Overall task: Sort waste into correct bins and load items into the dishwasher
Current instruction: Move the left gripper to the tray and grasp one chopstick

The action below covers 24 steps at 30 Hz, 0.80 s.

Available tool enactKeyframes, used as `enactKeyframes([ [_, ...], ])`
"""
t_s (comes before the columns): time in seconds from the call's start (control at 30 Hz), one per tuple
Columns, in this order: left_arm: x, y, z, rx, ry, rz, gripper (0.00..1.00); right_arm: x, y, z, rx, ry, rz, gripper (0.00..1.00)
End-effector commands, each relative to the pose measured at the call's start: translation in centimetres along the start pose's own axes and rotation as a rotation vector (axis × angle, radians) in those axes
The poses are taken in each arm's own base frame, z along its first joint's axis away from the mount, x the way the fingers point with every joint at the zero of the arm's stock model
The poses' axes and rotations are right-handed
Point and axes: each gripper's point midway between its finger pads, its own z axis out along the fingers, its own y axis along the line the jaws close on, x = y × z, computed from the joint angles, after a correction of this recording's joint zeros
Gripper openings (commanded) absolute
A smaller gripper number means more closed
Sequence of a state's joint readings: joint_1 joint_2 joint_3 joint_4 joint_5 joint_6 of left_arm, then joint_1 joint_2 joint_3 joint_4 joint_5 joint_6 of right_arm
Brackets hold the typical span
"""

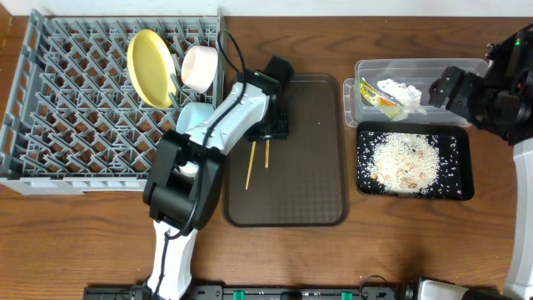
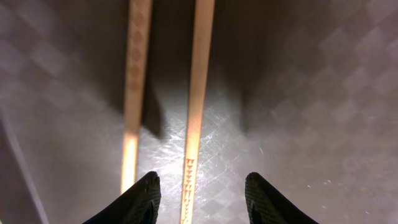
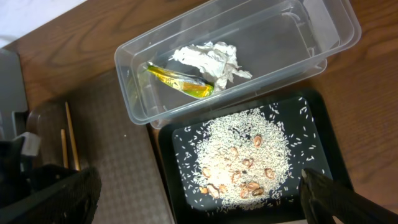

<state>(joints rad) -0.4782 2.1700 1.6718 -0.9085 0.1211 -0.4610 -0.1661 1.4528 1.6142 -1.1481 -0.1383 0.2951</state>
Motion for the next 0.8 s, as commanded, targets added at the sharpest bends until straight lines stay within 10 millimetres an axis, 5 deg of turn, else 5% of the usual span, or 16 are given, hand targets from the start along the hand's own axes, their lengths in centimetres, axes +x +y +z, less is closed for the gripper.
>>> enactKeyframes([
  [0.0,0.6,0.6,2.0,-0.031,0.043,-0.030,0.46,0.0,-0.2,0.1,0.006,0.001,-0.004,0.99],
  [0.77,1.6,-0.5,4.0,-0.093,0.039,0.020,0.08,0.0,-0.2,0.1,0.006,0.001,-0.004,0.99],
])
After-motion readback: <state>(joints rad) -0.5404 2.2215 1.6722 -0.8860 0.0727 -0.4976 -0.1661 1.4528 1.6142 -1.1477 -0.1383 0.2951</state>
